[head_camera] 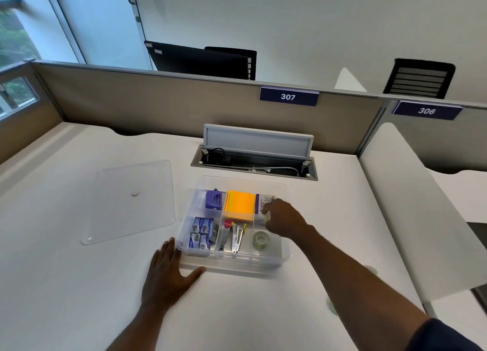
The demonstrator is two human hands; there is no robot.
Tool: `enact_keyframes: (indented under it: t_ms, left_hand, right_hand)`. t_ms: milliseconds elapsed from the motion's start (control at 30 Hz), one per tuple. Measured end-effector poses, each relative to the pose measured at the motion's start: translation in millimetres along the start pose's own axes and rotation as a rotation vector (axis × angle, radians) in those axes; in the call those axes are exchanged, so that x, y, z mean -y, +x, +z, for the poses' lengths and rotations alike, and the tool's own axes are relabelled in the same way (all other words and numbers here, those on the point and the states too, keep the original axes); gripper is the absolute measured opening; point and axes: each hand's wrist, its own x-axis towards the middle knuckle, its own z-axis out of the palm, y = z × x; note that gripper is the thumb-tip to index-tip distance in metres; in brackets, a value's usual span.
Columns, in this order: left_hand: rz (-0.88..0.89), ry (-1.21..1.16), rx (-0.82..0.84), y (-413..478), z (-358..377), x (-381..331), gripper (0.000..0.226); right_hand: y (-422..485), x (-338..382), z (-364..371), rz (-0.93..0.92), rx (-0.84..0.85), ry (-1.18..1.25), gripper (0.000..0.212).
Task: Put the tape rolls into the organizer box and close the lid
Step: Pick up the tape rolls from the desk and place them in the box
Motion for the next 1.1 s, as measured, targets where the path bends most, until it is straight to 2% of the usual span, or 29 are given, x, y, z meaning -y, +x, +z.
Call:
enact_keyframes:
  t_ms: [100,167,233,300,367,433,500,600,733,900,967,1100]
  left_hand:
    - [-0.005,-0.005,0.007,0.0,0.3,0.0,0.100]
    - [-0.008,-0.003,0.005,0.0,0.5,-0.4,0.100]
    - [-0.005,-0.003,0.002,-0.2,0.3,-1.0,0.100]
    - [0.001,-0.003,0.000,-0.2,0.2,-1.8,0.101]
    - [-0.001,-0.003,0.000,0.1,-0.1,-1.8,0.101]
    - [-0.002,-0.004,0.002,-0.1,-0.1,-1.9,0.101]
    - [-0.003,-0.002,0.006,-0.3,-0.4,-1.8,0.101]
    - [0.004,0.006,0.013,-0.8,-0.7,-1.6,0.100]
    - [0.011,0.019,0.017,-0.7,-2.2,-2.2,0.100]
    - [0.010,0.025,0.013,-2.1,-5.4,-4.7,0.102]
    - [0.014,0.028,0.010,-3.4,-8.3,-6.0,0.104]
    - [0.016,0.016,0.016,-4.6,-12.6,-7.2,0.108]
  right_hand:
    - [-3.6,0.1,11.7,0.022,0.102,-0.076,0.042]
    - [-5.7,-1.5,13.7,0.057,0.096,-0.029,0.045]
    - [-8.1,-3.9,9.3,0.091,-0.017,0.024,0.040]
    - [-12.7,-7.8,1.4,0.125,-0.206,0.028,0.031]
    - [-19.3,-13.8,-6.4,0.209,-0.402,0.055,0.026]
    - [-28.8,-24.5,-9.6,0.334,-0.526,0.058,0.023]
    - [-41.5,-40.3,-7.4,0.481,-0.453,0.043,0.021]
    - [-63.4,-63.6,0.4,0.638,-0.156,-0.023,0.028]
    - [-88.4,-77.1,8.5,0.613,0.199,-0.074,0.030]
    - [-105.5,-79.0,12.3,0.581,0.487,-0.061,0.023]
    - [-112.3,-78.4,18.6,0.572,0.516,-0.105,0.017]
    - [-129.3,-73.6,36.9,0.513,0.252,-0.292,0.034]
